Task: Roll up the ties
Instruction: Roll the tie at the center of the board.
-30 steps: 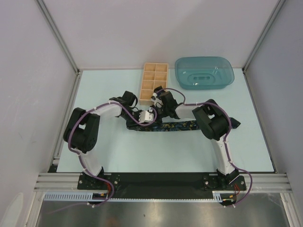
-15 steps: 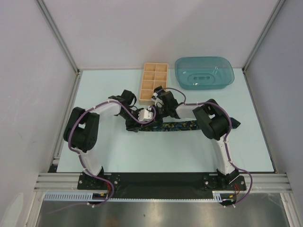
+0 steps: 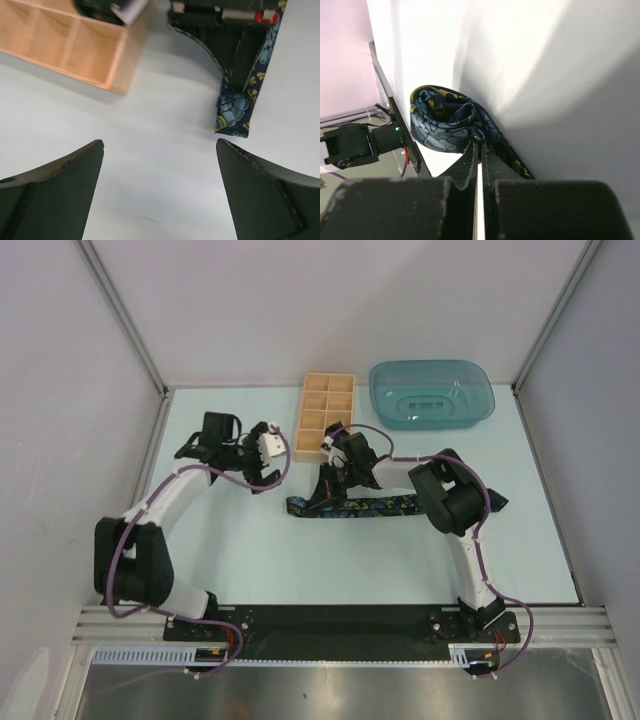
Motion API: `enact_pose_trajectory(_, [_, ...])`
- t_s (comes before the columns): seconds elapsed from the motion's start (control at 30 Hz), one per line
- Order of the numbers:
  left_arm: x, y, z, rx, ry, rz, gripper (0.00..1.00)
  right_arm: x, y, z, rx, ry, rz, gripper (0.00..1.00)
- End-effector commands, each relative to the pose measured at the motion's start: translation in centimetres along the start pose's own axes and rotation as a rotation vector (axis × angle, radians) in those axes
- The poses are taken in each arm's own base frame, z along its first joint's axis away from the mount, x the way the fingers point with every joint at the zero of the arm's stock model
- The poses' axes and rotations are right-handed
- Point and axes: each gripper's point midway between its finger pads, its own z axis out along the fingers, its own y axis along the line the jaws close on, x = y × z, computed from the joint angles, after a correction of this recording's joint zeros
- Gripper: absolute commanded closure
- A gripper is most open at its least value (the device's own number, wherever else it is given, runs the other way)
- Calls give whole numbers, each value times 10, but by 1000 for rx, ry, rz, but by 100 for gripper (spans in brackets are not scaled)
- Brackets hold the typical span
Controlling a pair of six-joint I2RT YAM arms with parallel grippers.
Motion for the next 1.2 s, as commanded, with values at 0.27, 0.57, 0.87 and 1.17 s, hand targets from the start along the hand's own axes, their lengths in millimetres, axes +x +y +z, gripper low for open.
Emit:
enact_pose_trajectory(0.27, [-28,-25,5,188,-216,64,1,-1,-28,-11,142,15,-70,100])
enact_pose_trajectory(0.57, [11,-64,45,298,-48,104,7,6,-34,-12,161,30,-71,100])
enact_pose_trajectory(0.87, [19,-70,60,322,25,73,18,13,-39,-13,173,43,-54,100])
enact_pose_trajectory(1.17, [23,-73,63,324,54,61,35,15,-34,-10,153,47,-44,100])
